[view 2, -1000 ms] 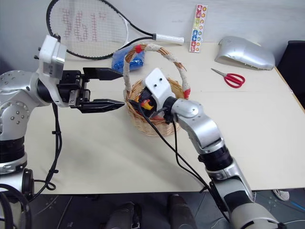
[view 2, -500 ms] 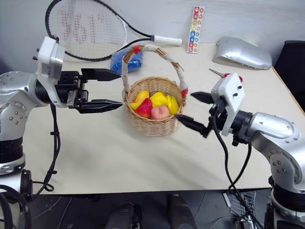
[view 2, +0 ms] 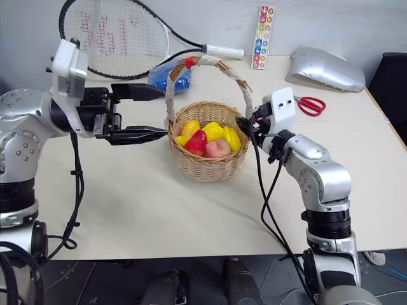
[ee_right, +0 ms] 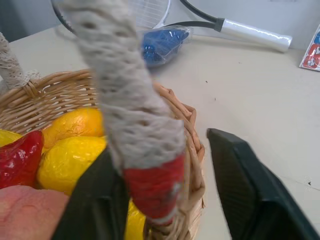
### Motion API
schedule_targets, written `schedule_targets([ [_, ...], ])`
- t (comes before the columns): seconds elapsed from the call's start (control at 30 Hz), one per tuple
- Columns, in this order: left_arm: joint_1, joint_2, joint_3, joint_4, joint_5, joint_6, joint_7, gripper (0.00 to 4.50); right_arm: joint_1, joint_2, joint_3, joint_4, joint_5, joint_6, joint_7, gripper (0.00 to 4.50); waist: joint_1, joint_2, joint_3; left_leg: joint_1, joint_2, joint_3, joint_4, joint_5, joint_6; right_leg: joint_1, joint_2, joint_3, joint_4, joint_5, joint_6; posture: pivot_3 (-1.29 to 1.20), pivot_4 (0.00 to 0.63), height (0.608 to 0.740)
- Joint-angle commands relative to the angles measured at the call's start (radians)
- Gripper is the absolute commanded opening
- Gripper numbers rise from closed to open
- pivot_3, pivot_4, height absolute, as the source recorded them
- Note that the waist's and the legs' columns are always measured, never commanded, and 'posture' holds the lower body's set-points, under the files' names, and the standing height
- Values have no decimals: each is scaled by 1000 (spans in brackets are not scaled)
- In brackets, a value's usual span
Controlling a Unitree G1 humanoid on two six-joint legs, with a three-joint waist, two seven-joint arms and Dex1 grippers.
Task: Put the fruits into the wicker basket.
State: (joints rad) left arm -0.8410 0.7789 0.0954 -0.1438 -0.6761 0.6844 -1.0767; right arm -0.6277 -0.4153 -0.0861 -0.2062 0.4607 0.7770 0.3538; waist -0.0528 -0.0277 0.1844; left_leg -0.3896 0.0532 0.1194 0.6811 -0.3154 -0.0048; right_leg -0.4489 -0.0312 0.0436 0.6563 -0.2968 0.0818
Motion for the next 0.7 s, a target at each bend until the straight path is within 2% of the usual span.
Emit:
schedule_targets([
  [0.03, 8, 0, 41, -34, -22, -7, 16, 4500, 34, -20, -15, -66, -4, -28, 19, 746, 0, 0, 0, 0, 0, 0, 0, 0, 0, 0, 0, 0, 0, 0, 0, 0, 150, 740],
  [0.1, 11, -1, 43, -36, -27, -5, 18, 4500, 53, -31, -35, -87, 7, -31, 30, 155, 0, 0, 0, 0, 0, 0, 0, 0, 0, 0, 0, 0, 0, 0, 0, 0, 150, 740],
  [0.27, -2, -9, 31, -17, -25, -13, 5, 4500, 118, -183, -191, -90, 2, -114, 115, 161, 15, 0, 0, 0, -1, 0, 0, 0, 0, 0, 0, 0, -1, 0, 0, 0, 150, 740],
  [0.33, -13, -16, 23, -4, -17, -20, -5, 4500, 163, -290, -271, -26, -31, -172, 165, 161, 25, 0, 0, 0, -3, 1, 0, 0, 1, 0, -1, 0, -3, 0, 0, 0, 150, 740],
  [0.5, -36, -38, 5, 31, 0, -46, -22, 4500, 235, -442, -418, 201, -72, -312, 241, 161, 26, 0, 0, 1, -6, 1, 1, -1, 2, 3, 0, 1, -8, 1, 2, 0, 150, 740],
  [0.67, -61, -66, -6, 66, 13, -58, -25, 4500, 250, -435, -443, 356, -104, -432, 226, 161, 11, 1, 0, 3, -4, 3, 0, -1, 1, 3, 3, 4, -7, 1, 2, 0, 150, 740],
  [0.7, -62, -66, -8, 68, 13, -59, -31, 4500, 251, -421, -445, 370, -91, -431, 225, 511, 7, 1, 0, 5, -4, 3, 0, 0, 1, 3, 4, 6, -6, 1, 2, 0, 150, 740],
])
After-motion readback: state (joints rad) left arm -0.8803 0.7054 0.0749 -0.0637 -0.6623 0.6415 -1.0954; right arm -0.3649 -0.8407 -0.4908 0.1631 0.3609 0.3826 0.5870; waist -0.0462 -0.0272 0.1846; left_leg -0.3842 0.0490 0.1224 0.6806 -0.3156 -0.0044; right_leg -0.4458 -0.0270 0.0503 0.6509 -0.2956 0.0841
